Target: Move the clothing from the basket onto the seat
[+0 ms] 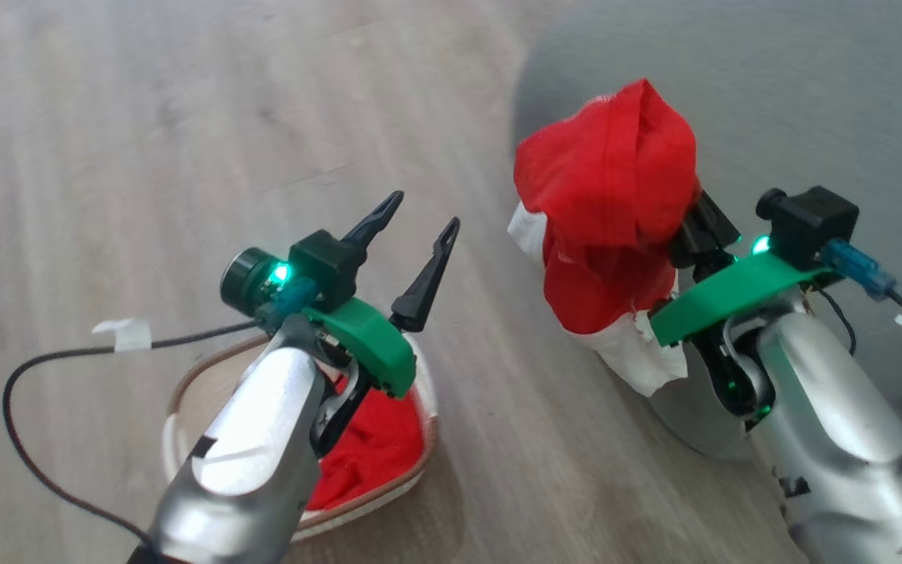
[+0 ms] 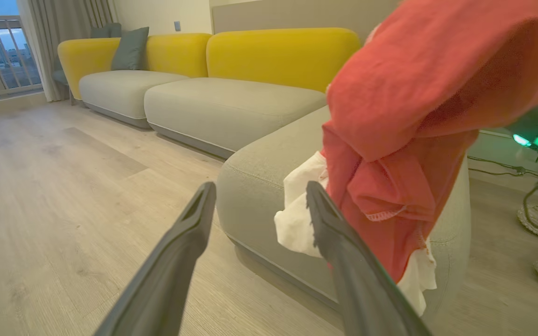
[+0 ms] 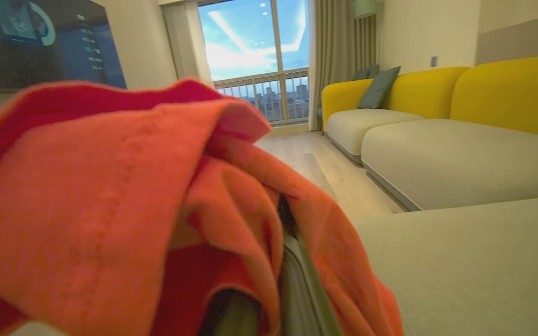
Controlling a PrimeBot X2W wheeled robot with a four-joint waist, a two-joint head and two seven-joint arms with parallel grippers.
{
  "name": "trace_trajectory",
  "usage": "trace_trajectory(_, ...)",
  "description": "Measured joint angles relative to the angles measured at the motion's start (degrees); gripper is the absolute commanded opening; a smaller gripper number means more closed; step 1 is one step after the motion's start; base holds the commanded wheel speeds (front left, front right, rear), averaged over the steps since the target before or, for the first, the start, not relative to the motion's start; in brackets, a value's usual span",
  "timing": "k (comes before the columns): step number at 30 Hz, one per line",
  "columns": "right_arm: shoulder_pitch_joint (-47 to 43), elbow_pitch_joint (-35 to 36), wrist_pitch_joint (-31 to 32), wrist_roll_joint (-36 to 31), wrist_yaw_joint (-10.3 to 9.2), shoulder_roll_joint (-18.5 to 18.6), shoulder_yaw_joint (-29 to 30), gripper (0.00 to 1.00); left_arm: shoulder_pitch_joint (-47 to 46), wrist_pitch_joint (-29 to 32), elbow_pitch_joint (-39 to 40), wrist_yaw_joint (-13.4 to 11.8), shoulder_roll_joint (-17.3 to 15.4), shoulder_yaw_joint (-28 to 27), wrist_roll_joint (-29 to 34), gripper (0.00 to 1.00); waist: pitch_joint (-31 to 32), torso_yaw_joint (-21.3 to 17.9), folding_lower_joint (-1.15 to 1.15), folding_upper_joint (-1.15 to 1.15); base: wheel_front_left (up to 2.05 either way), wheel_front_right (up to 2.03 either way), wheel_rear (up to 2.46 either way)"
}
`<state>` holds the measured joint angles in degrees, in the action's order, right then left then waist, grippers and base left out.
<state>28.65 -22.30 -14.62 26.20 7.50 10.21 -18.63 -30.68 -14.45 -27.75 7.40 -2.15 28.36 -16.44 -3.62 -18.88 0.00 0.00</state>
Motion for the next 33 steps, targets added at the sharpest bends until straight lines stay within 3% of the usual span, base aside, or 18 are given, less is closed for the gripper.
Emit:
trace_trajectory(1, -0.73, 0.26, 0.0, 0.09, 0.0, 0.16, 0.25, 0.0, 0.53, 0.01, 0.0, 0.0, -0.01, -0.62, 0.05, 1.0, 0.16, -2.4, 0.0, 0.0, 0.0, 0.0, 0.0)
trace_trajectory(8, -3.67, 2.3, 0.0, 1.23, 0.0, 0.56, 3.63, 0.0, 1.82, 0.0, 0.77, 0.01, 0.02, -1.26, -0.7, 1.0, 0.17, -8.38, 0.0, 0.0, 0.0, 0.0, 0.0)
trace_trajectory(19, -6.82, 4.7, 0.0, -2.59, 0.0, 3.09, 9.17, 0.0, 2.3, 0.01, 1.03, 0.01, -0.64, -0.57, -0.42, 1.0, -4.66, -11.36, 0.0, 0.0, 0.0, 0.0, 0.0)
trace_trajectory(26, 4.01, 1.58, 0.0, -4.69, 0.0, 3.8, 14.68, 0.0, 1.71, 0.01, 1.83, 0.01, -3.59, 1.87, 0.3, 1.0, -11.19, -11.53, 0.01, 0.0, 0.0, 0.0, 0.0)
trace_trajectory(33, 16.68, -4.46, -0.01, -6.53, 0.0, 5.98, 21.19, 0.0, -2.69, 0.0, 2.92, 0.01, -5.42, 5.28, 0.3, 1.0, -18.0, -8.85, 0.02, 0.0, 0.0, 0.0, 0.0)
